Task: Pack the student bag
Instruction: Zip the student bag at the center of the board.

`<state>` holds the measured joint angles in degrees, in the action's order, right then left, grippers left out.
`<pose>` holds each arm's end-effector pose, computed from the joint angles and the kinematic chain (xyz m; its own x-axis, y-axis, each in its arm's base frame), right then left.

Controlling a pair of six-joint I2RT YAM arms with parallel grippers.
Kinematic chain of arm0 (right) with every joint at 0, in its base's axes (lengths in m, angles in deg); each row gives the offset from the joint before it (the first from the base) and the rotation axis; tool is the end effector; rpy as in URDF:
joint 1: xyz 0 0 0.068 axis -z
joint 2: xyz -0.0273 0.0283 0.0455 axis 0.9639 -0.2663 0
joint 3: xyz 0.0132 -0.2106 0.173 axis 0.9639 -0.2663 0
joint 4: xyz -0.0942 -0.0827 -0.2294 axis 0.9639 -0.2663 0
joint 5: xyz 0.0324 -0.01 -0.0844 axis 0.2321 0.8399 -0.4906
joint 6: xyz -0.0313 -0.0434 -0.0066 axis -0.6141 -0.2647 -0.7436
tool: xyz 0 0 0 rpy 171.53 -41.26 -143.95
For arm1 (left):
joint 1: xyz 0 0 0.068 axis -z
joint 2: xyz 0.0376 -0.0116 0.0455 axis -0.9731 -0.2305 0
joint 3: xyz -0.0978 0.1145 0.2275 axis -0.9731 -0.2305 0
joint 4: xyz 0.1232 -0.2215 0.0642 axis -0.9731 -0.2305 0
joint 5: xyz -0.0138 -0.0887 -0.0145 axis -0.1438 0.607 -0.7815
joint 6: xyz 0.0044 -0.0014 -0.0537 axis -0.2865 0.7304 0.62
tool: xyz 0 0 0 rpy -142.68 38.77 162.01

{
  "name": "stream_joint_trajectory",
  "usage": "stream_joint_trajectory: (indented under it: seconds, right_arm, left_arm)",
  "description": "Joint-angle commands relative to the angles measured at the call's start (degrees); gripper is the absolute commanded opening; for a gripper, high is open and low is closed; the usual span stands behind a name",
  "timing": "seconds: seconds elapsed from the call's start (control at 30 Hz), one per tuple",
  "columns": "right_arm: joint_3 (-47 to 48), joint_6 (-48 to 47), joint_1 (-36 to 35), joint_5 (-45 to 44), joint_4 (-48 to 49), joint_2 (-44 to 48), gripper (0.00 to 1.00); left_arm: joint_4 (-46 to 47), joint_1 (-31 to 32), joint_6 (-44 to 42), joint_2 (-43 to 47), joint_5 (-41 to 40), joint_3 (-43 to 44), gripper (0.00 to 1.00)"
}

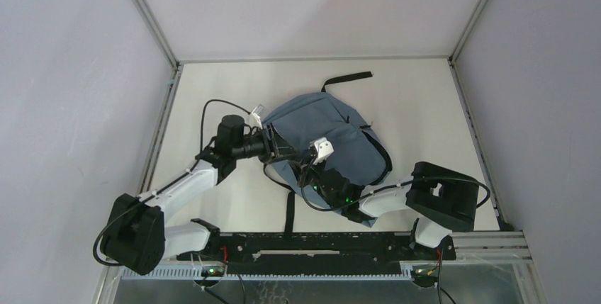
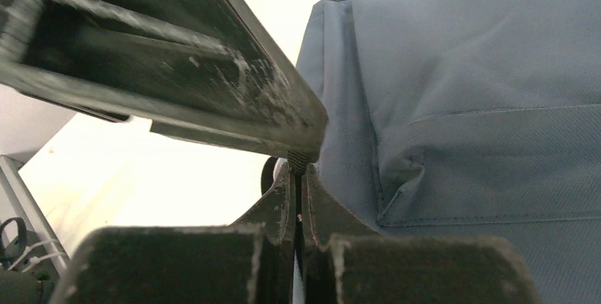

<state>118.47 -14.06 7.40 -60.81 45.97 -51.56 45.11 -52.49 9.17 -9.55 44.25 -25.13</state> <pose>0.1349 0.2751 0.1791 -0.2435 0.1605 -0.9565 -0.5651 0.7781 0.2744 0.2217 -0.1234 0.2259 -0.9070 -0.2672 -0.3256 0.1758 0.4623 -0.8691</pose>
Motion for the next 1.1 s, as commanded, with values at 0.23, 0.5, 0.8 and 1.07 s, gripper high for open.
stream_joint_trajectory:
  seconds: [0.23,0.5,0.8,1.07]
  right_arm:
    - [1.96,-1.16,-0.87,-1.96,-0.40,2.63,0.00]
    - [1.96,-0.74,-1.06,-1.75,-0.74,2.37,0.00]
    - [1.96,-0.58,-1.20,-1.60,-0.79,2.18,0.00]
    - [1.96,-0.33,-1.65,-0.58,-0.55,1.80,0.00]
  left_arm:
    - [-14.19,-5.72,-6.60,5.44,-6.84,0.39,0.68]
    - [-14.47,-5.62,-1.78,3.89,-8.39,-2.56,0.83]
    - [-13.87,-3.84,1.89,-2.64,-9.27,1.16,0.84]
    - [-11.75,-2.39,5.93,-9.36,-14.98,3.63,0.76]
